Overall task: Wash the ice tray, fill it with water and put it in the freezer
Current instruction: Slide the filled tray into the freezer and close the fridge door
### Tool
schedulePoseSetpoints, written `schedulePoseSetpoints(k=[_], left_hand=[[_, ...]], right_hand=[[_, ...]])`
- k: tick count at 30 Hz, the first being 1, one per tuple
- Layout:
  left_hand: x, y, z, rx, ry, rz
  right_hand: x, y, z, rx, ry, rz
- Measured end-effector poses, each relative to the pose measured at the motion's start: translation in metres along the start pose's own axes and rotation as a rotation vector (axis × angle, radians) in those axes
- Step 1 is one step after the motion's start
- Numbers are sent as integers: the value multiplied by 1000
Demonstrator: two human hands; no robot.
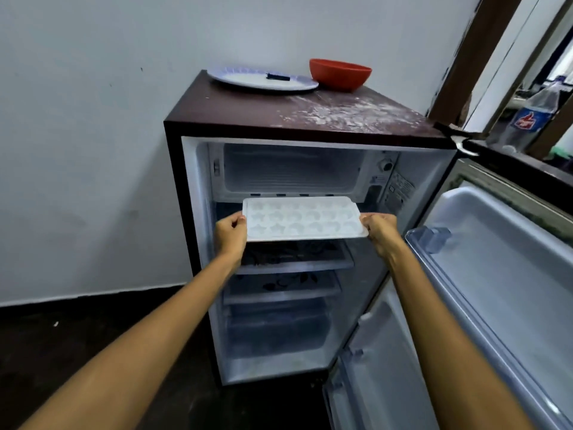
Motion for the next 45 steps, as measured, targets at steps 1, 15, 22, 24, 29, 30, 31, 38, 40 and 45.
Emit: schedulePoseSetpoints(k=[1,15,22,24,29,30,31,38,40,45], left_hand=[[4,-3,7,19,7,15],[34,-19,99,52,-33,162],[45,-26,128,73,34,436],[48,-24,136,86,46,468],[61,-15,152,97,80,487],[66,-11,154,96,100,479],[70,-8,154,94,121,477],[74,-3,157,114,138,545],[73,-7,157,130,148,561],[72,-7,137,267,166,612]], right_hand=[[1,6,8,-14,-2,10],[45,76,74,-70,55,-134],[73,83,105,-156,45,-300],[79,83,114,-174,40,-320],[92,86,140,-245,20,-437],[93,86,145,-251,11,-441],[94,85,151,-260,-5,-444],[97,79,162,-334,-147,-530],[97,81,157,-370,-136,-545],[91,74,116,-586,-210,-571]])
Point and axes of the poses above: each hand's wrist, its own z-axis towards the middle knuckle, its own x-axis out of the palm, y = z × x, the point moved 6 cm from there along z, towards the middle knuckle, and after that the axes turned 12 degrees about x, right-handed, at the moved point
